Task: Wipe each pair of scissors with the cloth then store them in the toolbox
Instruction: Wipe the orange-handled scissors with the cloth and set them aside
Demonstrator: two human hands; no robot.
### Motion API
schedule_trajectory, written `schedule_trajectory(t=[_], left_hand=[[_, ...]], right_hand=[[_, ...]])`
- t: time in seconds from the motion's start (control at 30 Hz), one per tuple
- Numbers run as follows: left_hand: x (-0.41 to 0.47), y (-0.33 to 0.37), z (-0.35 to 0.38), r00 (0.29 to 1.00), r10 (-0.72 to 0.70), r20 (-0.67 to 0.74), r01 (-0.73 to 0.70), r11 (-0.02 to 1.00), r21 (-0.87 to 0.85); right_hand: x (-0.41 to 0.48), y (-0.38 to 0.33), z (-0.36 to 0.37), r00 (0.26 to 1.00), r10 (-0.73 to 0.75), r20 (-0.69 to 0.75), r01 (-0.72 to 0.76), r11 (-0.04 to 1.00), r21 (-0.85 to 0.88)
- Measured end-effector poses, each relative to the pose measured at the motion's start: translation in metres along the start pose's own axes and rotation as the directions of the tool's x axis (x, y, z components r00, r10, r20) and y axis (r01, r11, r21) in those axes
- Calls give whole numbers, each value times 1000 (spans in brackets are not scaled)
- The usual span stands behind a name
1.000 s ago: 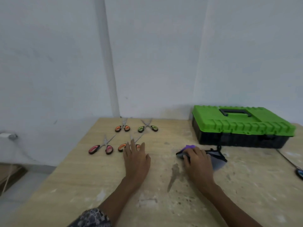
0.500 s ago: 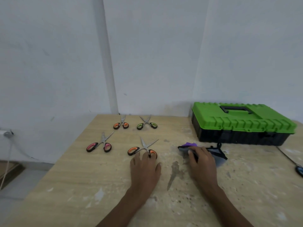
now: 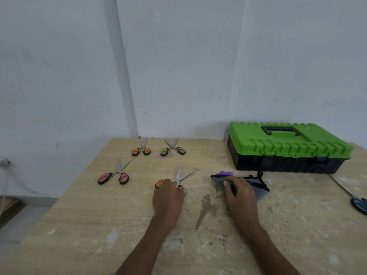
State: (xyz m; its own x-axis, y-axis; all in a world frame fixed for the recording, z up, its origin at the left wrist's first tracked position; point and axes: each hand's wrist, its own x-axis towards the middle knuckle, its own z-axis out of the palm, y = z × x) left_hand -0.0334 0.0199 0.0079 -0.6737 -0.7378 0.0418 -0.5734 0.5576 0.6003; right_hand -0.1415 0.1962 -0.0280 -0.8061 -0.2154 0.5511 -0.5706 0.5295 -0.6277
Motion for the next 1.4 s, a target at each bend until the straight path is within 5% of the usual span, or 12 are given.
schedule_trajectory(t=[0.33,0.6,0.73,0.83,0.93,1.2,1.4], left_hand=[[18,-2,-21,983,-18,181,63,968,-243],[11,-8,-16,980,-32,197,158,726,-669],[-4,0,-8,973,8,229,173,629,-758],[-10,8,3,947,19,321,276,466,-841],[-15,14,10,944,10,329,306,342,-889],[-24,20,20,976,21,217,198,334,-922],[-13,15,21,933,133,335,322,110,-940]], right_hand=[[0,1,0,1000,-16,-4,16,1000,4],[0,2,1,999,-31,16,31,999,-9],[-4,-11,-4,997,-77,-16,77,997,6],[-8,-20,-6,984,-159,78,157,987,32],[-12,-20,-4,963,-211,170,214,977,-1],[-10,-22,-5,938,-244,248,258,966,-24],[-10,-21,-5,939,-264,222,274,962,-13]])
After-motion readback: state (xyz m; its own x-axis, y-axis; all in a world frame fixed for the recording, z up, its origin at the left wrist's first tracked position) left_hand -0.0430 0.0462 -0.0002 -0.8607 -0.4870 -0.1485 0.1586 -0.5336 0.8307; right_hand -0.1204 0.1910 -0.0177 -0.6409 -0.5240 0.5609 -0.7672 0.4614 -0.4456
